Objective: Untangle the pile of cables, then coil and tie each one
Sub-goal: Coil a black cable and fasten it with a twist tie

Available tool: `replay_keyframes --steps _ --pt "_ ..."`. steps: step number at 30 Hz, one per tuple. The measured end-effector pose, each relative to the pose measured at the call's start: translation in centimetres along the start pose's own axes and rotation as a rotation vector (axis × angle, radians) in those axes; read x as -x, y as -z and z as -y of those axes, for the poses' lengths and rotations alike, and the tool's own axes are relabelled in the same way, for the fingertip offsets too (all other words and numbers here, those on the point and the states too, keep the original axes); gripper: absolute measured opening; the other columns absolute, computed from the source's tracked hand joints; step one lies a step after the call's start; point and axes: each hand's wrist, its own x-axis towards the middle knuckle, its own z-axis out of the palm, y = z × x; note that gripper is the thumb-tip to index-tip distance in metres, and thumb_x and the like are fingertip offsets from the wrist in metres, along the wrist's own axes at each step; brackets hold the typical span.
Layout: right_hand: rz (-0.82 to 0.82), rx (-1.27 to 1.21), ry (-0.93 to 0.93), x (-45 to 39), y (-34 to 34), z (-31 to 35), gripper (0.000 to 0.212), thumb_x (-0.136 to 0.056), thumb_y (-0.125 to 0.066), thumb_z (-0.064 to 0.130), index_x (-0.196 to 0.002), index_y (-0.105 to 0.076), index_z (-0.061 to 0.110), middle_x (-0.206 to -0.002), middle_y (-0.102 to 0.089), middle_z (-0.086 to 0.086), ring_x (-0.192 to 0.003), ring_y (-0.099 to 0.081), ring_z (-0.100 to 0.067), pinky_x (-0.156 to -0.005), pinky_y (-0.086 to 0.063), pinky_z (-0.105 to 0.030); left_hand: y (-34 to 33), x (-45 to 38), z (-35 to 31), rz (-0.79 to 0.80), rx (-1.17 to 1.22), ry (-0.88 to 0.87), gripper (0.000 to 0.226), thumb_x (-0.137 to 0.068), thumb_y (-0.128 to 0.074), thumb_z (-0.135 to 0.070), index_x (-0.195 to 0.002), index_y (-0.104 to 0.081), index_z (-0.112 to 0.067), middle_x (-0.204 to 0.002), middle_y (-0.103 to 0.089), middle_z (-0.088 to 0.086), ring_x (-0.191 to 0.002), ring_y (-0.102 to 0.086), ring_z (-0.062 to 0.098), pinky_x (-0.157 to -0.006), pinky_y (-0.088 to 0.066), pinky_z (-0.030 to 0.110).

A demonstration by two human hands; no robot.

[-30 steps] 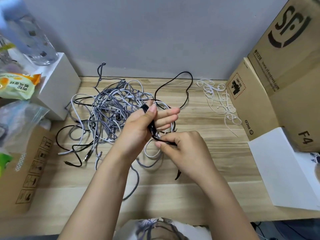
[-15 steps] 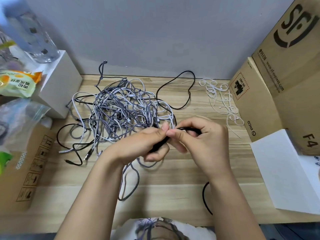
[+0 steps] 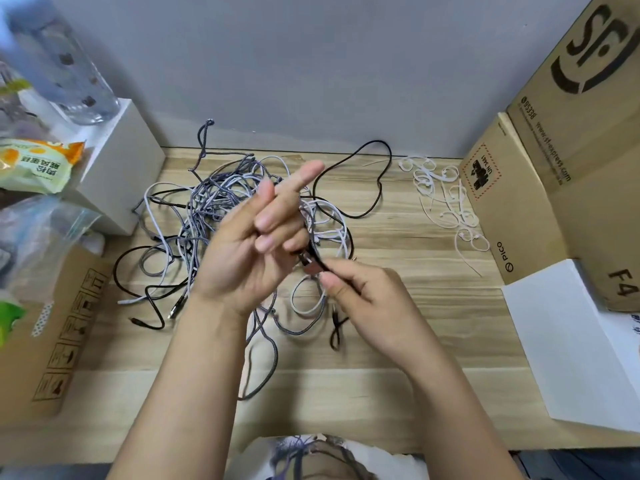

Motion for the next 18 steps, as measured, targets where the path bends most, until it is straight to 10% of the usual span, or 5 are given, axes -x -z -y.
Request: replay_keyframes --steps 6,11,15,18 --pt "-0.042 0.241 0.044 0.1 0.7 0.5 0.026 -0.078 -0.049 0.047 -0.088 -0.065 0.03 -0.043 -0.039 0.011 -0.056 -0.035 -0.013 -0.057 -0.036 -0.033 0.0 -0.3 3.5 -0.213 -0.567 0.08 0.031 -0.086 -0.039 -0.021 -0.101 -0.062 -0.006 -0.064 -0.068 0.001 -0.054 -0.064 0.008 -0.06 -0.052 0.016" --pt "-0.076 0.076 0.068 0.8 1.6 1.4 0.02 -0.076 -0.059 0.041 -0.093 -0.066 0.034 -0.052 -0.056 0.02 -0.061 -0.06 -0.004 -0.062 -0.046 -0.029 2.7 1.3 4.1 -0.307 -0.676 0.253 0.034 -0.096 -0.048 -0.015 -0.124 -0.05 0.005 -0.105 -0.065 0.009 -0.103 -0.059 -0.004 -0.089 -0.038 0.006" --pt "-0.111 -0.136 0.084 0.9 2.2 1.2 0.006 -0.075 -0.07 0.024 -0.069 -0.071 0.022 -0.067 -0.071 0.01 -0.073 -0.068 -0.003 -0.074 -0.055 -0.031 1.0 0.4 4.3 -0.164 -0.985 0.428 0.042 -0.092 -0.051 -0.035 -0.065 -0.056 -0.003 -0.041 -0.05 0.01 -0.035 -0.041 0.01 -0.039 -0.032 0.014" --pt "-0.236 -0.205 0.069 0.8 2.4 1.0 0.012 -0.068 -0.077 0.023 -0.065 -0.069 0.032 -0.069 -0.07 0.008 -0.065 -0.066 -0.005 -0.064 -0.052 -0.021 0.5 0.4 3.8 -0.085 -0.964 0.45 0.062 -0.096 -0.035 -0.047 -0.043 -0.046 -0.016 -0.032 -0.033 -0.003 -0.033 -0.027 0.009 -0.04 -0.016 0.02"
